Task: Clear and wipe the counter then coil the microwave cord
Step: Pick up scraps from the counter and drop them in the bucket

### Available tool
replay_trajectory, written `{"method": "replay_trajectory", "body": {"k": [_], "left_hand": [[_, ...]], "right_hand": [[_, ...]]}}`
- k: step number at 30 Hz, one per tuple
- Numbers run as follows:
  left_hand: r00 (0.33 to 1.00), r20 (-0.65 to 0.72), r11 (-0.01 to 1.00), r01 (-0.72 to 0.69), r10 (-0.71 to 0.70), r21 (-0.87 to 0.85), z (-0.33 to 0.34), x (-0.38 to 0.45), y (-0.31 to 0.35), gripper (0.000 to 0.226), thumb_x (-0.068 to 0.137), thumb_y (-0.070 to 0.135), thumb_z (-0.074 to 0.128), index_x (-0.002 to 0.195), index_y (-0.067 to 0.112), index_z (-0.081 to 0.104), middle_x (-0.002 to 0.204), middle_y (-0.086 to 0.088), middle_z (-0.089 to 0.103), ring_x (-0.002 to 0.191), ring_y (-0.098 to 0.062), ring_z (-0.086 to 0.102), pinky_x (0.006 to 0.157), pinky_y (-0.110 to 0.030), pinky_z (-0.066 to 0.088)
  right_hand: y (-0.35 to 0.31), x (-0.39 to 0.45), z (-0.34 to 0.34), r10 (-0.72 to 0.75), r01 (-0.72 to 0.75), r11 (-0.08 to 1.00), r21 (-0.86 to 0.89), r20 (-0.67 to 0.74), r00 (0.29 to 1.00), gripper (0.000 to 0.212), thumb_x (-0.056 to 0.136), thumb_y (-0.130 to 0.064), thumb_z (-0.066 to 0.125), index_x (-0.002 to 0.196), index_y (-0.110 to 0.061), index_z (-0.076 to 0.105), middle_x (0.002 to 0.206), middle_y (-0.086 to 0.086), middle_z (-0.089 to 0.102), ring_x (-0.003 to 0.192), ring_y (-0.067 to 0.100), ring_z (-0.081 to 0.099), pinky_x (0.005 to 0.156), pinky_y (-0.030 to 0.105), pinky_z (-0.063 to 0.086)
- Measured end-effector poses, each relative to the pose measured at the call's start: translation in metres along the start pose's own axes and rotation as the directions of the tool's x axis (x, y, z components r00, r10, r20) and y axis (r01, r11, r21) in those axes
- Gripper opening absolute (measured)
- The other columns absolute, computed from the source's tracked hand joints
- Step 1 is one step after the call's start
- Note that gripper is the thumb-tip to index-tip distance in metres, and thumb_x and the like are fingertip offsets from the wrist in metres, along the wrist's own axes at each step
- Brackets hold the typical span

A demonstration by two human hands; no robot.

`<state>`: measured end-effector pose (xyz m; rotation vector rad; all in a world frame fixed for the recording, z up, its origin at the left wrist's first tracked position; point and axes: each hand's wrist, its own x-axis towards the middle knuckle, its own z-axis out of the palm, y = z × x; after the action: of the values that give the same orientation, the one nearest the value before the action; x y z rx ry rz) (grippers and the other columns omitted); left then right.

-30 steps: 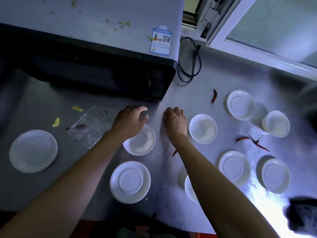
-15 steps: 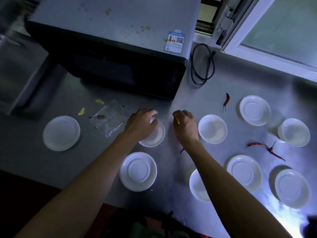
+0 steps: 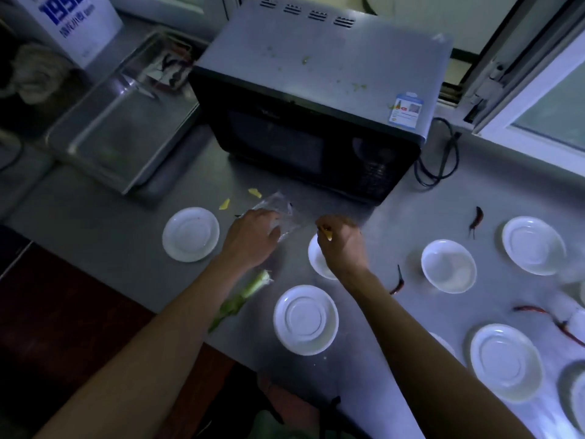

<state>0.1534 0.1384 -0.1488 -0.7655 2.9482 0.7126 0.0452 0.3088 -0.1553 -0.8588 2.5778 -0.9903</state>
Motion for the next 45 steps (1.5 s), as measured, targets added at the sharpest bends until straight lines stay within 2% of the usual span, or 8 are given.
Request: {"method": "replay_trajectory", "body": {"k": [7, 13, 18, 25, 28, 32, 37, 45], "left_hand": [[0.999, 0.011, 0.998, -0.045, 0.046, -0.049, -0.018, 0.034, -0.077, 0.023, 0.087, 0.025, 0.062, 0.108, 0.022, 0.069, 0.109, -0.002, 0.069, 0.102, -0.029, 0.062, 0.083, -0.04, 0.051], [0.991, 0.013, 0.99, -0.131, 0.132, -0.06, -0.013, 0.066, -0.117, 0.028, 0.088, 0.016, 0.058, 0.114, 0.016, 0.07, 0.115, -0.004, 0.07, 0.104, -0.031, 0.06, 0.087, -0.044, 0.05], [0.969, 0.042, 0.97, -0.243, 0.243, -0.008, -0.006, 0.095, -0.125, 0.026, 0.092, 0.016, 0.053, 0.113, 0.016, 0.07, 0.116, -0.001, 0.067, 0.108, -0.028, 0.056, 0.086, -0.043, 0.047], [0.95, 0.137, 0.947, -0.298, 0.282, 0.121, 0.004, 0.124, -0.129, 0.034, 0.088, 0.014, 0.058, 0.121, 0.019, 0.066, 0.119, -0.004, 0.06, 0.118, -0.028, 0.047, 0.088, -0.042, 0.044], [0.943, 0.161, 0.941, -0.313, 0.292, 0.126, 0.009, 0.129, -0.129, 0.028, 0.088, 0.014, 0.058, 0.114, 0.02, 0.069, 0.113, -0.004, 0.059, 0.117, -0.028, 0.046, 0.089, -0.044, 0.043], [0.94, 0.142, 0.937, -0.327, 0.31, 0.121, 0.015, 0.132, -0.127, 0.018, 0.088, 0.014, 0.059, 0.102, 0.017, 0.07, 0.106, -0.005, 0.059, 0.114, -0.029, 0.047, 0.09, -0.045, 0.042], [0.936, 0.117, 0.931, -0.346, 0.333, 0.116, 0.016, 0.133, -0.13, 0.009, 0.083, 0.009, 0.058, 0.089, 0.016, 0.06, 0.098, -0.005, 0.058, 0.106, -0.03, 0.05, 0.08, -0.043, 0.04], [0.939, 0.1, 0.939, -0.336, 0.329, 0.066, 0.01, 0.124, -0.127, 0.011, 0.084, 0.009, 0.062, 0.09, 0.017, 0.061, 0.097, 0.0, 0.064, 0.103, -0.027, 0.053, 0.078, -0.041, 0.042]], "right_hand": [[-0.046, 0.019, 0.048, 0.048, -0.05, 0.998, -0.044, -0.044, 0.998, 0.015, 0.081, 0.003, 0.063, 0.091, -0.003, 0.073, 0.095, 0.018, 0.07, 0.087, 0.038, 0.063, 0.072, 0.045, 0.053], [-0.064, 0.031, 0.09, 0.17, -0.174, 0.981, -0.08, -0.053, 0.984, 0.016, 0.085, -0.004, 0.062, 0.095, -0.009, 0.074, 0.097, 0.015, 0.069, 0.086, 0.036, 0.063, 0.07, 0.042, 0.052], [-0.07, 0.044, 0.11, 0.203, -0.208, 0.972, -0.109, -0.053, 0.978, 0.023, 0.086, -0.002, 0.063, 0.104, -0.008, 0.075, 0.101, 0.019, 0.071, 0.086, 0.039, 0.065, 0.07, 0.042, 0.055], [-0.066, 0.055, 0.121, 0.24, -0.247, 0.966, -0.079, -0.087, 0.967, 0.018, 0.081, 0.002, 0.059, 0.09, -0.006, 0.073, 0.085, 0.018, 0.067, 0.075, 0.038, 0.059, 0.061, 0.032, 0.041], [-0.063, 0.055, 0.123, 0.251, -0.256, 0.964, -0.066, -0.079, 0.965, 0.019, 0.081, 0.001, 0.059, 0.092, -0.007, 0.073, 0.087, 0.018, 0.067, 0.077, 0.036, 0.059, 0.064, 0.038, 0.048], [-0.059, 0.053, 0.124, 0.282, -0.288, 0.957, -0.043, -0.112, 0.953, 0.022, 0.081, -0.001, 0.062, 0.096, -0.01, 0.075, 0.091, 0.015, 0.069, 0.079, 0.034, 0.062, 0.066, 0.034, 0.048], [-0.058, 0.049, 0.124, 0.324, -0.327, 0.945, -0.005, -0.127, 0.938, 0.023, 0.08, -0.001, 0.064, 0.098, -0.01, 0.075, 0.094, 0.014, 0.071, 0.081, 0.034, 0.065, 0.067, 0.037, 0.052], [-0.06, 0.033, 0.122, 0.315, -0.319, 0.948, 0.014, -0.212, 0.925, 0.022, 0.08, 0.0, 0.065, 0.096, -0.009, 0.076, 0.092, 0.013, 0.072, 0.08, 0.034, 0.065, 0.066, 0.035, 0.052]]}}
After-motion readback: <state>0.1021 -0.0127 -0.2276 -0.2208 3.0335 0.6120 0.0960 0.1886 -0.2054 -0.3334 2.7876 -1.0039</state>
